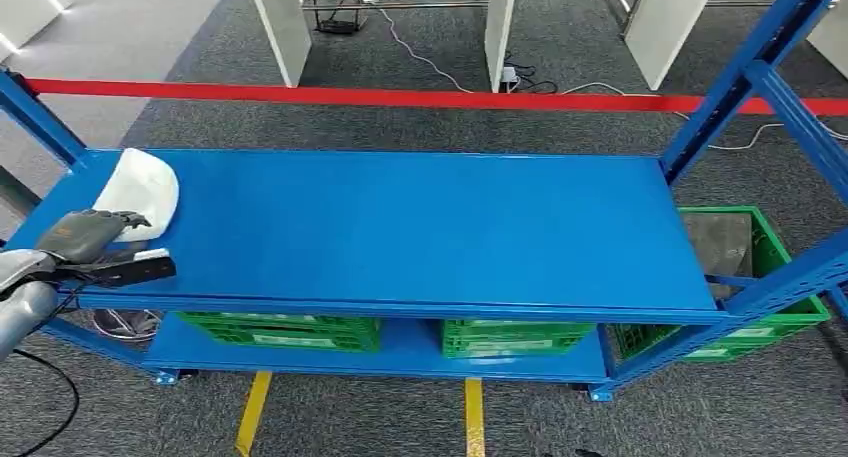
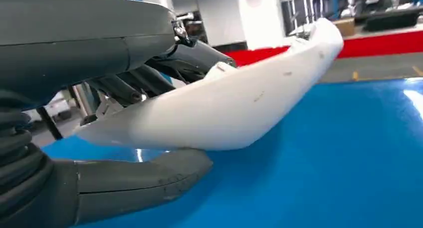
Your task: Take the parts from the cabinet and place them on the table.
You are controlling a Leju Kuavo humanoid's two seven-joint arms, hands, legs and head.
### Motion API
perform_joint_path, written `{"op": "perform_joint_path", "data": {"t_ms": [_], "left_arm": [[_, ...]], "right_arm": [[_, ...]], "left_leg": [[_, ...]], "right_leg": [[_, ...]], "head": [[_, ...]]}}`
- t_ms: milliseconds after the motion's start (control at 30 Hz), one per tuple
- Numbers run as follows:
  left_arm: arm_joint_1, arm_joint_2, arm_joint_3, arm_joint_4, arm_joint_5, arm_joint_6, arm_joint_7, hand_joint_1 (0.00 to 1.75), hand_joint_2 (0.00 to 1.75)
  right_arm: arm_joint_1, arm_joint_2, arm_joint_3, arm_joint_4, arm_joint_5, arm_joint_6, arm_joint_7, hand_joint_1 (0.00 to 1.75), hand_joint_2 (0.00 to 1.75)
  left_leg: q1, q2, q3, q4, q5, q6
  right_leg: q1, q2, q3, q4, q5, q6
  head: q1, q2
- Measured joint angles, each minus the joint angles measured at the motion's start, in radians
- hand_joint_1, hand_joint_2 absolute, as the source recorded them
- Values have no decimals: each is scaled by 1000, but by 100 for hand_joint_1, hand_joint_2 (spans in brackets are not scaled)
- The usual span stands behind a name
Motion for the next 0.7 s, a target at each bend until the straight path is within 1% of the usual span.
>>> {"op": "perform_joint_path", "data": {"t_ms": [67, 267, 700], "left_arm": [[0, -6, 3, 0, 5, 2, 3, 175, 175], [0, -22, 16, 0, 2, 40, 3, 175, 175], [-12, -32, 22, -21, -20, 42, 16, 175, 175]], "right_arm": [[0, 0, -4, 0, 2, 0, 0, 0, 175], [0, 0, -12, 0, 5, 0, 2, 0, 175], [0, 3, -15, 0, 10, 0, 2, 0, 175]], "left_leg": [[0, 0, 0, 0, 0, 0], [0, 0, 0, 0, 0, 0], [0, 0, 0, 0, 0, 0]], "right_leg": [[0, 0, 0, 0, 0, 0], [0, 0, 0, 0, 0, 0], [0, 0, 0, 0, 0, 0]], "head": [[0, 0], [0, 0], [0, 0]]}}
